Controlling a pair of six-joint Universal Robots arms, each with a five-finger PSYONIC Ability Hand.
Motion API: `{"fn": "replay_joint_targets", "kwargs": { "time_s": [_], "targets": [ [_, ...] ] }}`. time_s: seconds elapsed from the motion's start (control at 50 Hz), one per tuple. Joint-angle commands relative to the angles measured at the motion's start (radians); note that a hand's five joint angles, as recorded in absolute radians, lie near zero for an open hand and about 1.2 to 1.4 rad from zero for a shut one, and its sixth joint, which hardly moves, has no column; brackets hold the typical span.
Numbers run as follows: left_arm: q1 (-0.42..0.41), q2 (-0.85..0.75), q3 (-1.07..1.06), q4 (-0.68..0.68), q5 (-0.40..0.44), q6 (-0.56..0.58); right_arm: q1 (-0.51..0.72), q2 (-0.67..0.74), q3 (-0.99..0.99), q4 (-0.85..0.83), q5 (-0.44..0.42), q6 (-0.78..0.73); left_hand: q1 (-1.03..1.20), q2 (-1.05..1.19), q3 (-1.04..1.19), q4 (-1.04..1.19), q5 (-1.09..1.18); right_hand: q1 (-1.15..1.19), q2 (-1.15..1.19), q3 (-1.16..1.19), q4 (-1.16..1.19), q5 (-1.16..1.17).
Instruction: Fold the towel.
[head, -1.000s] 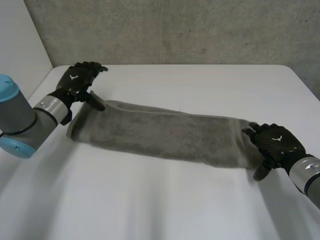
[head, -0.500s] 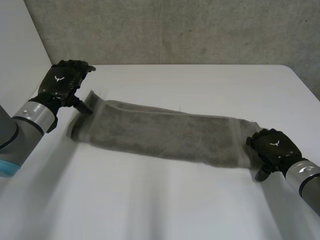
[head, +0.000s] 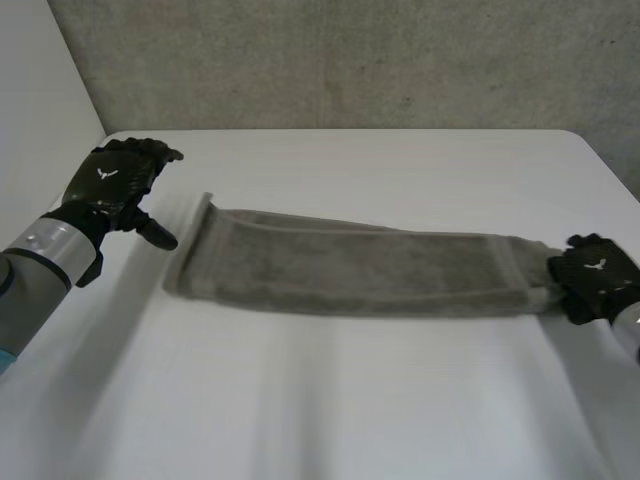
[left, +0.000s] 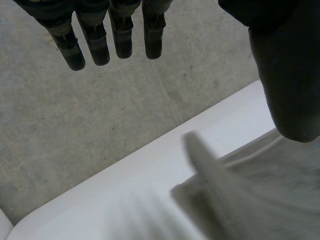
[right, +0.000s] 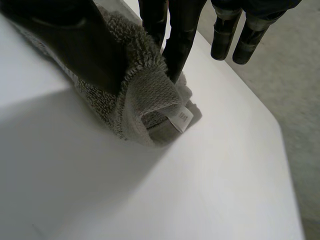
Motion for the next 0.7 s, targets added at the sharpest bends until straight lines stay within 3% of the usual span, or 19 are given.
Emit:
{"fn": "replay_joint_targets", "kwargs": {
  "time_s": [0.02,0.12,0.3,0.48,0.52,0.54,0.58,0.6,0.64,0.7],
  "targets": [
    [0.029,0.022,-0.007,-0.023,0.000,0.000,-0.195,-0.009,-0.038,0.033,-0.121,-0.165,-0.082,-0.060,-0.038,-0.047,-0.049,0.120,0.089,0.014,0.030,0.070],
    [0.038,0.047,-0.032,-0.039,0.000,0.000,-0.281,-0.043,-0.129,0.117,-0.174,-0.190,-0.082,-0.060,-0.038,-0.047,-0.049,0.120,0.089,0.014,0.030,0.070],
    [0.038,0.081,-0.065,-0.040,0.000,0.000,-0.218,-0.145,-0.198,0.166,-0.225,-0.155,-0.082,-0.060,-0.038,-0.047,-0.049,0.120,0.089,0.014,0.030,0.070],
    [0.027,0.108,-0.070,-0.048,0.000,0.000,0.177,-0.208,-0.299,0.154,-0.221,0.002,-0.082,-0.060,-0.038,-0.047,-0.049,0.120,0.089,0.014,0.030,0.070],
    [0.021,0.114,-0.070,-0.057,0.000,0.000,0.342,-0.167,-0.343,0.151,-0.191,0.008,-0.082,-0.060,-0.038,-0.047,-0.049,0.120,0.089,0.014,0.030,0.070],
    [0.021,0.114,-0.070,-0.057,0.000,0.000,0.343,-0.167,-0.344,0.151,-0.191,0.008,-0.082,-0.060,-0.038,-0.047,-0.049,0.120,0.089,0.014,0.030,0.070],
    [0.019,0.122,-0.072,-0.065,0.000,0.000,0.488,-0.081,-0.394,0.148,-0.122,0.008,-0.082,-0.060,-0.038,-0.047,-0.049,0.120,0.089,0.014,0.030,0.070],
    [0.019,0.122,-0.072,-0.065,0.000,0.000,0.489,-0.081,-0.394,0.148,-0.122,0.008,-0.082,-0.060,-0.038,-0.047,-0.049,0.120,0.089,0.014,0.030,0.070],
    [0.015,0.128,-0.075,-0.066,0.000,0.000,0.625,-0.005,-0.452,0.149,-0.058,0.000,-0.082,-0.060,-0.038,-0.047,-0.049,0.120,0.089,0.014,0.030,0.070],
    [0.007,0.130,-0.082,-0.066,-0.002,0.000,0.731,0.055,-0.498,0.146,-0.018,0.000,-0.082,-0.060,-0.038,-0.047,-0.049,0.120,0.089,0.014,0.030,0.070]
  ]
}}
